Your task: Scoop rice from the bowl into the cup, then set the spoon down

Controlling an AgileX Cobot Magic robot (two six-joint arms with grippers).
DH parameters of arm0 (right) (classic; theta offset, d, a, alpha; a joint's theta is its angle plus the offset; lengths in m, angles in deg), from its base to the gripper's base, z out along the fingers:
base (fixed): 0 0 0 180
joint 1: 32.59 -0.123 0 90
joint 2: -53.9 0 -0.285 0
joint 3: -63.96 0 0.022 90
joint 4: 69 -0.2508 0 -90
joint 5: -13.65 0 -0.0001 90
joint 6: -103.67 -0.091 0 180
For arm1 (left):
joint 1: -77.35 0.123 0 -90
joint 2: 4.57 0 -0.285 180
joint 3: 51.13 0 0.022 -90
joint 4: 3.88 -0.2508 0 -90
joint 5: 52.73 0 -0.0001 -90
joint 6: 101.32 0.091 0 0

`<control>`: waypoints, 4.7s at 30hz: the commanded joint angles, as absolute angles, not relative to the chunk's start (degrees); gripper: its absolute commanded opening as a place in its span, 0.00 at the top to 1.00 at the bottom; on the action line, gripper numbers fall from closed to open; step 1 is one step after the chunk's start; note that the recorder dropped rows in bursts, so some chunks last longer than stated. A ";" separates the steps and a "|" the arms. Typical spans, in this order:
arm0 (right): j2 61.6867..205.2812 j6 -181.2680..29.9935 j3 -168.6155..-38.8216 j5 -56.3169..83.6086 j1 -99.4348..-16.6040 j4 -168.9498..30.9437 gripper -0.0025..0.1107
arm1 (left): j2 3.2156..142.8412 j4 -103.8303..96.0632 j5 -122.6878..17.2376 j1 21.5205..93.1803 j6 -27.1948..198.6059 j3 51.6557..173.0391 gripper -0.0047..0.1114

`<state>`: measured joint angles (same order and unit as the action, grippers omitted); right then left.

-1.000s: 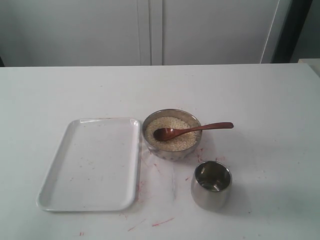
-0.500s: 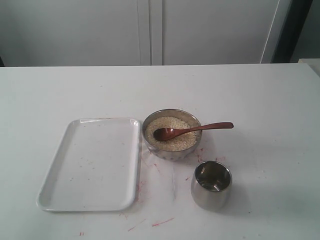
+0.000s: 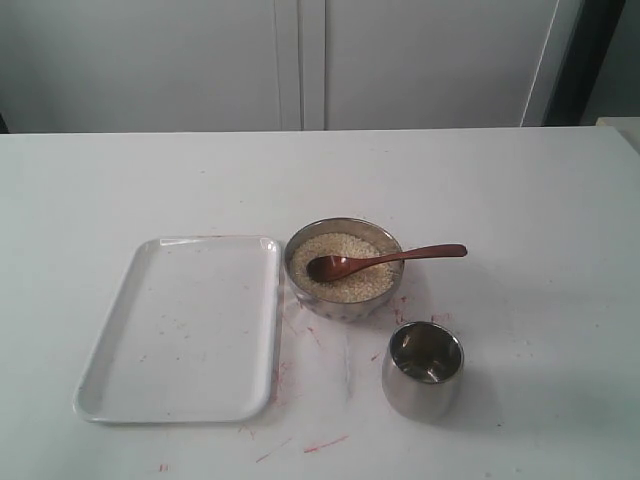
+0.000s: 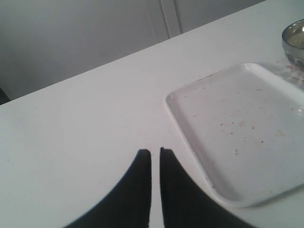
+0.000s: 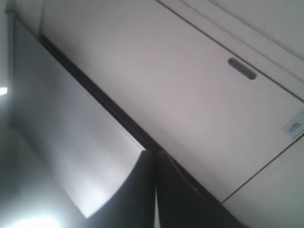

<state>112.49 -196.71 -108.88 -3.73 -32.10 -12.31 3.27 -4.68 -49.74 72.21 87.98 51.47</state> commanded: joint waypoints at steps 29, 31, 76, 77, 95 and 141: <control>120.74 -78.70 -112.68 31.46 -52.38 -65.76 0.98 | 3.22 -4.39 -50.10 72.05 88.07 51.66 0.84; 123.67 -71.35 -113.72 37.54 -54.59 -68.56 0.98 | 3.22 -4.39 -50.10 72.05 88.07 51.66 0.84; 147.16 -36.48 -114.36 64.35 -55.51 -61.97 0.98 | 3.22 -4.39 -50.10 72.05 88.07 51.66 0.84; 147.26 -36.48 -114.36 64.59 -55.51 -60.30 0.98 | 3.22 -4.39 -50.10 72.05 88.07 51.66 0.84; 154.65 -39.68 -114.36 67.48 -55.51 -51.88 0.97 | 3.22 -4.39 -50.10 72.05 88.07 51.66 0.84; 168.89 -40.62 -114.36 62.98 -55.40 -46.07 0.52 | 3.22 -4.39 -50.10 72.05 88.07 51.66 0.84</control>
<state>168.69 -40.77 -114.15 63.02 -55.41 -46.51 3.27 -4.68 -49.74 72.21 87.98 51.47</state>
